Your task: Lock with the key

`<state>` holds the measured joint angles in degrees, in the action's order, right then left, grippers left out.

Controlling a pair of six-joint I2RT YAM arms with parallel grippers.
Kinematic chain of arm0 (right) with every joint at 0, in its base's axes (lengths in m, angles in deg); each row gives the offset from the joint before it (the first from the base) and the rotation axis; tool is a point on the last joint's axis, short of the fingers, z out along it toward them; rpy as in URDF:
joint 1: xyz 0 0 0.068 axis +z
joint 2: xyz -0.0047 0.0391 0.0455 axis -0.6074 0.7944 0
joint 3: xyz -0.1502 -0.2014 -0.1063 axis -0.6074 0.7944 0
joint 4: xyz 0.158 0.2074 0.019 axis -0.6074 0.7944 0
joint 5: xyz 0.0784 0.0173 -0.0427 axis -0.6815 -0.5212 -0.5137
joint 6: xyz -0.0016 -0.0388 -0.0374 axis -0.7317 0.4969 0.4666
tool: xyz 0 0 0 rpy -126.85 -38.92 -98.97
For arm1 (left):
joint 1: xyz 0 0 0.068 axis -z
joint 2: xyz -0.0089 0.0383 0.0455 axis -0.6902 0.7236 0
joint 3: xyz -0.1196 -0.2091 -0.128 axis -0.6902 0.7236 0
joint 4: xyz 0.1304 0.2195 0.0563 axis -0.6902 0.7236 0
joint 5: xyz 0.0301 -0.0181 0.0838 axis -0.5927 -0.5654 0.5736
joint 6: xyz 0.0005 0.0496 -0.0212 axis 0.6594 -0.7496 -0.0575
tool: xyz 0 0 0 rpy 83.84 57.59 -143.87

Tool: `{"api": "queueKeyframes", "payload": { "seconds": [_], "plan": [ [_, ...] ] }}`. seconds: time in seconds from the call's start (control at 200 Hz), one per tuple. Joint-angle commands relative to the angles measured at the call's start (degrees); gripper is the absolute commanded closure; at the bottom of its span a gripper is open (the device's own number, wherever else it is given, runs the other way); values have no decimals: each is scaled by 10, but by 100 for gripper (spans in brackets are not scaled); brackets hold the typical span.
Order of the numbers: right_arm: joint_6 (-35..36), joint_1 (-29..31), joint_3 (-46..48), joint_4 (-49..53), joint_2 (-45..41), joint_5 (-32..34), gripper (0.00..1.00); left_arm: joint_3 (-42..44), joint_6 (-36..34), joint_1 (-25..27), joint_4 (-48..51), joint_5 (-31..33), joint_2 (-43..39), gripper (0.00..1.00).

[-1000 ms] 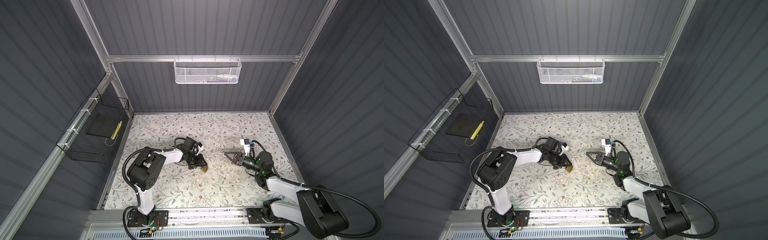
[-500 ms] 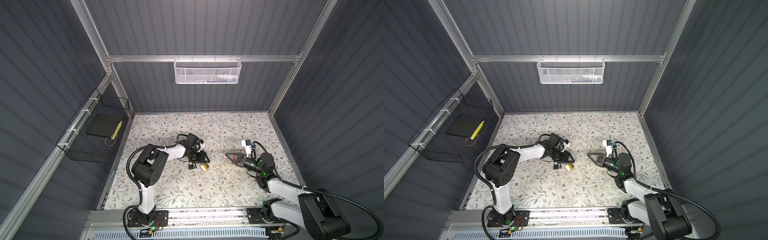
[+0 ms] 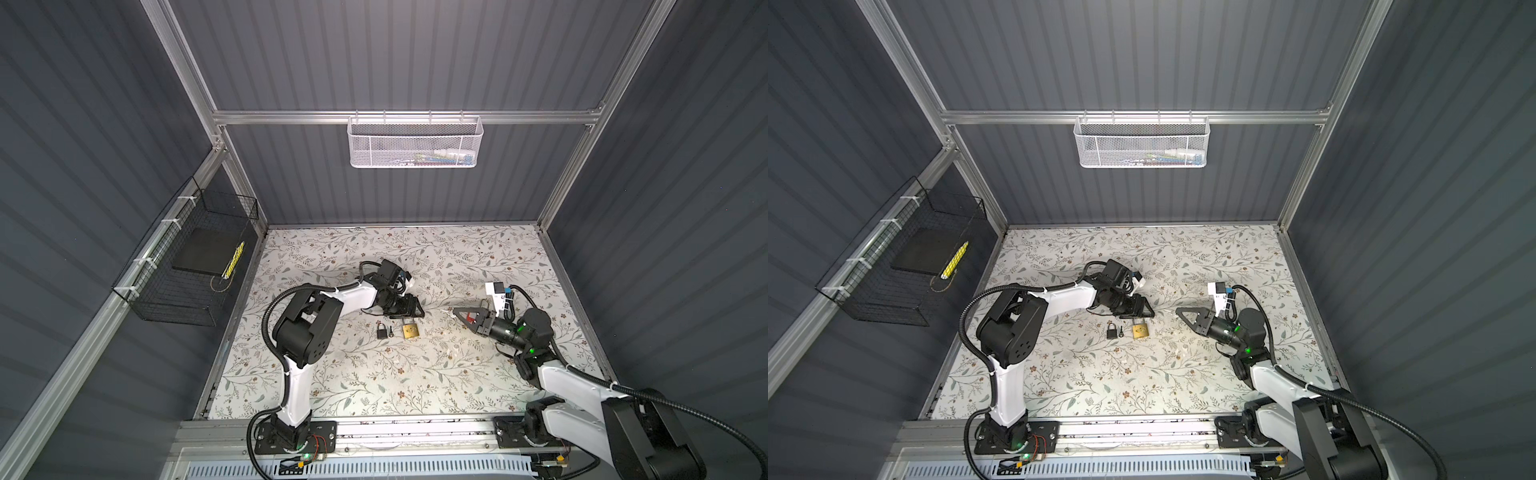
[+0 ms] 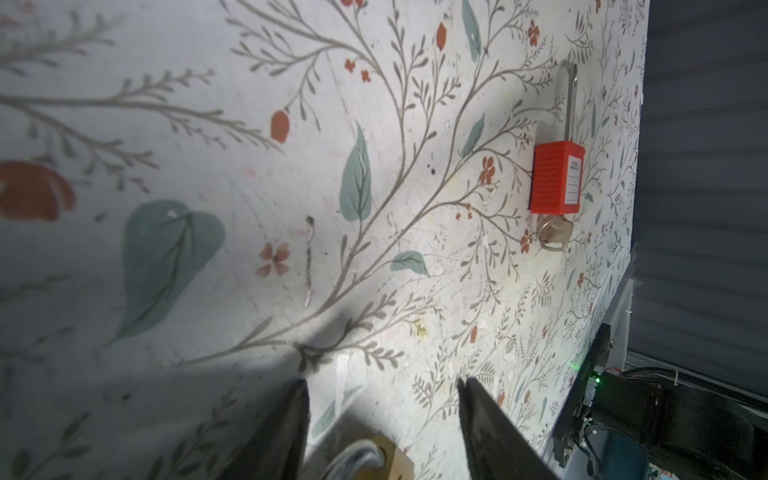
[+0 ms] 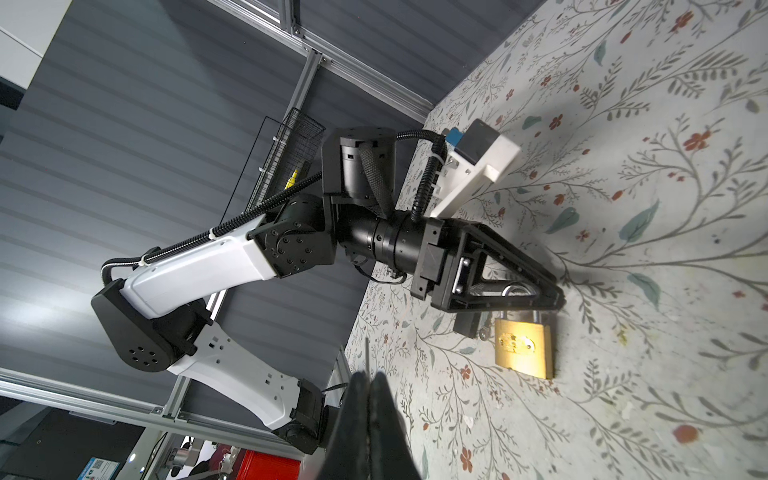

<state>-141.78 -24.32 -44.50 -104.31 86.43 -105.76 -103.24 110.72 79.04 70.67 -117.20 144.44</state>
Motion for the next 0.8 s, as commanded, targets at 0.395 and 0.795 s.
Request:
{"api": "queueKeyframes", "payload": {
  "seconds": [0.395, 0.795],
  "plan": [
    [11, -3, 13, 86, -59, 22, 100, -71, -2, -23, 101, 99, -47, 37],
    [42, 72, 14, 223, -124, 171, 100, 119, 66, -24, 27, 119, -263, 35]
  ]
}}
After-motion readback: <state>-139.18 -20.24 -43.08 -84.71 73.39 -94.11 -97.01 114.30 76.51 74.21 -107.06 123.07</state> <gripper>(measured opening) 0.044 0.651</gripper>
